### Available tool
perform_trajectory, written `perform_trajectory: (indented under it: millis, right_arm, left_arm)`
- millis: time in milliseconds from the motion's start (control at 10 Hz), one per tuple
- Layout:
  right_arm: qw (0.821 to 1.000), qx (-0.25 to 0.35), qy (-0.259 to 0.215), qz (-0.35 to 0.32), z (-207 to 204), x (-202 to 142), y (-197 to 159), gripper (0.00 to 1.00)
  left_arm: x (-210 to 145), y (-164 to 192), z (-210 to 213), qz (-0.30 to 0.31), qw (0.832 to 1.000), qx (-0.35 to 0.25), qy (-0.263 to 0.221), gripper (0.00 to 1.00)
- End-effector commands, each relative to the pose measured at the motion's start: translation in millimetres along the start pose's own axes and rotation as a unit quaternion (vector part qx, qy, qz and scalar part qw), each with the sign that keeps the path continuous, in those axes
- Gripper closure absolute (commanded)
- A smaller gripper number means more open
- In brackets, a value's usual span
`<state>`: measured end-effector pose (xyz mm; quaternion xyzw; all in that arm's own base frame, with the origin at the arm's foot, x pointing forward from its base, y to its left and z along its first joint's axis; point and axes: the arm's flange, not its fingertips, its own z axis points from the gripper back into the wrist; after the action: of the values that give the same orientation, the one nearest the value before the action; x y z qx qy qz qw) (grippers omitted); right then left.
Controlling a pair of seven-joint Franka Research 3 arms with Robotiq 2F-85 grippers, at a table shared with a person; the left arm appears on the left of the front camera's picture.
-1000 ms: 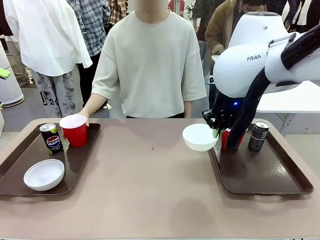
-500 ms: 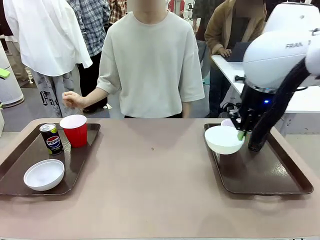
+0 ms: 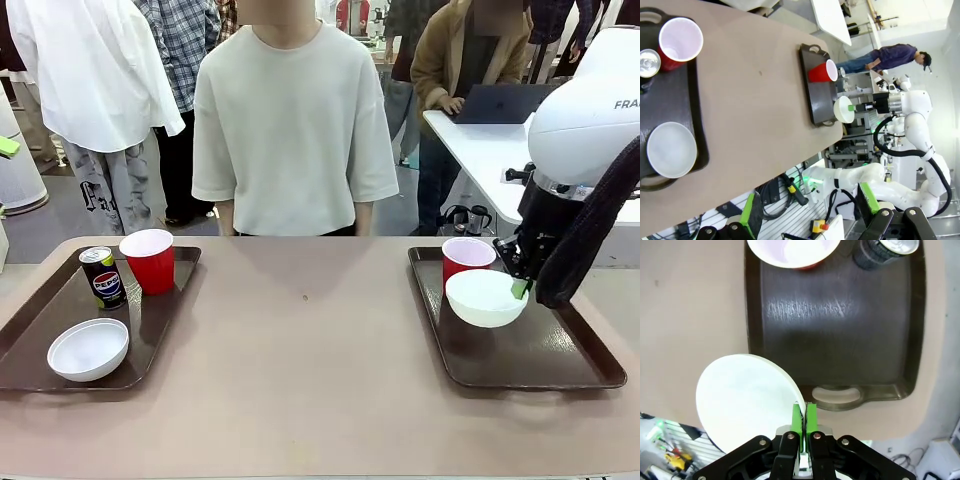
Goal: Prepare tableware on both trays.
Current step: Pick up a Picnic Bowl from the table and place it on a Handle tray.
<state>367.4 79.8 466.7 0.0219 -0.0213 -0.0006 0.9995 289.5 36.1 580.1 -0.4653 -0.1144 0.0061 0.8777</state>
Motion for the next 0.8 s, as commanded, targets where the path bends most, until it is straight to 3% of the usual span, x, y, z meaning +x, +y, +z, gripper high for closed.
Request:
perform_trajectory:
  millis: [0,400,700]
  right_arm:
    - [1.000,-0.003,0.002,0.000,-2,0,-3,0.96]
    - [0.995,-0.007,0.007,0.097,-74,30,-49,0.96]
    - [0.995,0.044,0.017,0.091,-100,35,-64,0.96]
  left_arm:
    - [1,-2,1,-0.003,1.000,-0.008,-0.002,0.00]
    - [1,-2,1,-0.003,1.000,-0.008,-0.002,0.00]
    - [1,-2,1,-0.003,1.000,-0.008,-0.002,0.00]
